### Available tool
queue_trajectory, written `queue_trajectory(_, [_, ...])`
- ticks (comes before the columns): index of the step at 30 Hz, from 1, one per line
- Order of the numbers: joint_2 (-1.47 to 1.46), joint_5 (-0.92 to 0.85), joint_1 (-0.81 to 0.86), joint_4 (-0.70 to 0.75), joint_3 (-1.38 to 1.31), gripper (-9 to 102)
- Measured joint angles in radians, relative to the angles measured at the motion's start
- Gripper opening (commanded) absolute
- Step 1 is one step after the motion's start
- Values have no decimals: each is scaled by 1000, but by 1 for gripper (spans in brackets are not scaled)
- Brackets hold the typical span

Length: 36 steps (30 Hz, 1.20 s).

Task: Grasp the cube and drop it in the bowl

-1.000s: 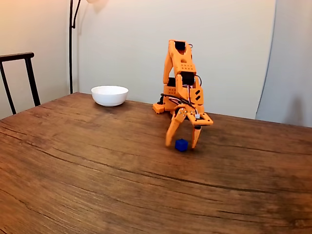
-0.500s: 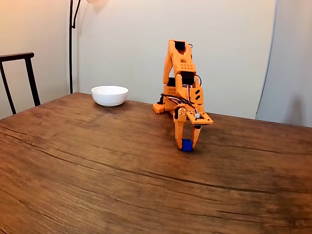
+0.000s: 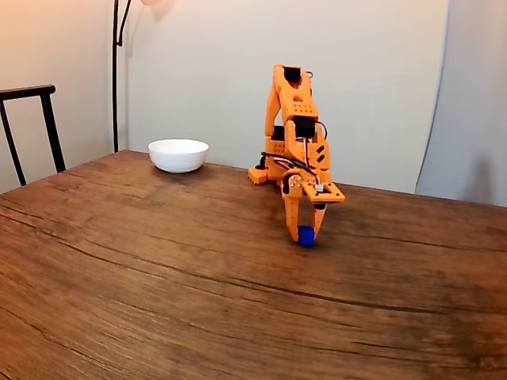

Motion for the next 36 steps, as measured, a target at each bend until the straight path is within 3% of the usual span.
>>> queue_trajectory(11, [2,8,28,3,-37,7])
queue_trajectory(18, [146,118,114,32,-48,7])
queue_trajectory(36, [848,252,330,769,-57,7])
